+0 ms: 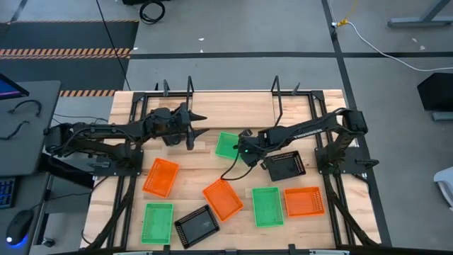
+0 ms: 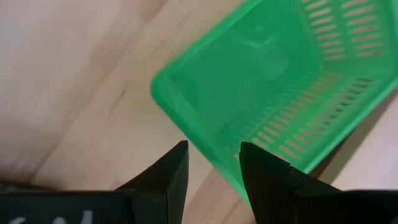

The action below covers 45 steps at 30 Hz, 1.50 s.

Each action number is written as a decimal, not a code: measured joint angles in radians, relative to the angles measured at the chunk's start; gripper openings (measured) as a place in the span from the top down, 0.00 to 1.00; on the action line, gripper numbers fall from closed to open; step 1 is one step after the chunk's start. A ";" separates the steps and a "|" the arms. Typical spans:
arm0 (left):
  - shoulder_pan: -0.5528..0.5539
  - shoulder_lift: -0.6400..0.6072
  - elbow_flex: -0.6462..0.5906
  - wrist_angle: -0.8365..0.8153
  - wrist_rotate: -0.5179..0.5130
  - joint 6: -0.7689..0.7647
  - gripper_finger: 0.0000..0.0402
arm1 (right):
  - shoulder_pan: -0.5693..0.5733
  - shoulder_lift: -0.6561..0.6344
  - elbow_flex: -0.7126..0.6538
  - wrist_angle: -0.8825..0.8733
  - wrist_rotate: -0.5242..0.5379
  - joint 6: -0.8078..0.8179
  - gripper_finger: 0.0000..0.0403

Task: Stack baskets on shelf by color
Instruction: Put the top green bin on the shelf

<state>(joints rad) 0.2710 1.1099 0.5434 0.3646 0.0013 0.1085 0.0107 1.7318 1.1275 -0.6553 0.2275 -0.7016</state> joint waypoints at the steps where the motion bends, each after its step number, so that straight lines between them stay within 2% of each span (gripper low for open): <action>1: 0.000 0.000 0.000 -0.005 0.000 -0.004 0.43 | -0.002 0.007 0.000 -0.004 0.000 -0.005 0.63; 6: 0.000 0.000 0.000 -0.020 0.000 -0.019 0.43 | -0.013 0.025 0.000 0.030 0.000 -0.023 0.63; 9: 0.000 0.000 0.000 -0.022 0.000 -0.019 0.43 | -0.020 0.033 0.000 0.050 0.000 -0.031 0.67; 17: 0.000 0.000 0.000 -0.036 0.000 -0.045 0.43 | -0.014 0.031 -0.002 0.054 -0.039 -0.081 0.96; 23: 0.000 0.000 0.000 -0.043 0.000 -0.045 0.45 | 0.031 0.024 -0.003 0.085 -0.033 -0.068 0.96; 27: 0.000 0.000 0.000 -0.042 0.000 -0.044 0.46 | 0.080 -0.013 0.002 0.116 0.010 -0.067 0.97; 33: 0.000 0.000 0.000 -0.041 0.000 -0.040 0.48 | 0.105 -0.055 0.113 0.054 0.076 0.035 0.97; 39: 0.000 0.000 0.000 -0.041 0.000 -0.042 0.48 | 0.044 -0.056 0.240 -0.074 0.094 0.197 0.97; 45: 0.000 0.000 0.000 -0.034 0.000 -0.043 0.49 | -0.083 -0.050 0.296 -0.132 0.109 0.295 0.97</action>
<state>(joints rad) 0.2710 1.1103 0.5434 0.3302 0.0017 0.0654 -0.0724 1.6814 1.4230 -0.7870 0.3369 -0.4067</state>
